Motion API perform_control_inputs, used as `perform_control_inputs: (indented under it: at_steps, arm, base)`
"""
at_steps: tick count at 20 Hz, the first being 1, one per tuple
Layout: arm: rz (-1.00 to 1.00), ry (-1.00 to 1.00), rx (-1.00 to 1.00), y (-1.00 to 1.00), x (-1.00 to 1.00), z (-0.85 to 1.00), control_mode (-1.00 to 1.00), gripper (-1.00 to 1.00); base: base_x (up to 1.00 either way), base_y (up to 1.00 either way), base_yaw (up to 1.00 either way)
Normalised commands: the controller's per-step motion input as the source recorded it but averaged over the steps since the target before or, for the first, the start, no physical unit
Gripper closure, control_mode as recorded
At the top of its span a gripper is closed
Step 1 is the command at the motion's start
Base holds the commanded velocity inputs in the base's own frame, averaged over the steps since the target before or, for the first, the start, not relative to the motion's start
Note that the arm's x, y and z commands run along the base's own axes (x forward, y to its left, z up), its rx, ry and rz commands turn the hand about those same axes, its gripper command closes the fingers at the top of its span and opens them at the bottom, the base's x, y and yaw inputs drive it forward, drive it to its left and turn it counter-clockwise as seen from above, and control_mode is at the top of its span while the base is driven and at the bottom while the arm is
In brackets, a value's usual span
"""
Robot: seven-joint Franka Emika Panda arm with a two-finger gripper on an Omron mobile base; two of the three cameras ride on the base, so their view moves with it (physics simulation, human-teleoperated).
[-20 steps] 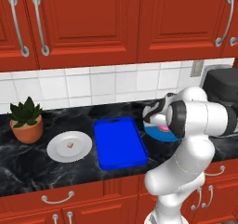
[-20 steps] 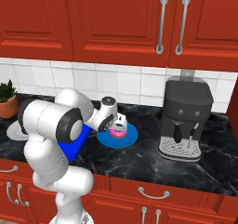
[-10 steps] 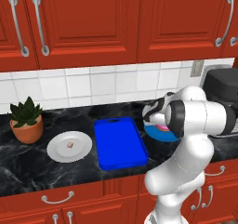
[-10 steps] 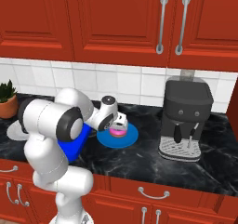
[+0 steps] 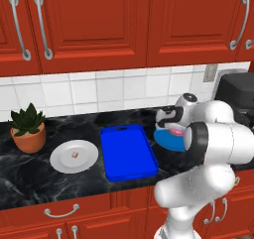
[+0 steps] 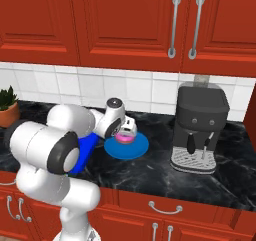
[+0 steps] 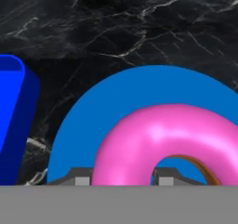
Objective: Move the dessert items from the plates to the tray.
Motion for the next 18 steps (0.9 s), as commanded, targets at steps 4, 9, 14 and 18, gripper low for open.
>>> perform_control_inputs:
  at_steps: [4, 9, 14, 18]
  arm:
    - [0.02, -0.02, 0.0, 0.31, -0.27, 0.65, -1.0, 1.0]
    - [0.03, 0.0, -0.02, 0.57, -0.36, 0.53, -1.0, 1.0]
    - [0.07, 0.0, 0.0, 0.67, -0.44, 0.22, -1.0, 1.0]
    - [0.07, -0.01, 0.0, 0.76, -0.48, 0.01, -1.0, 1.0]
  base:
    - [0.0, 0.0, 0.0]
    - [0.0, 0.0, 0.0]
    - [0.0, 0.0, 0.0]
    - [0.0, 0.0, 0.0]
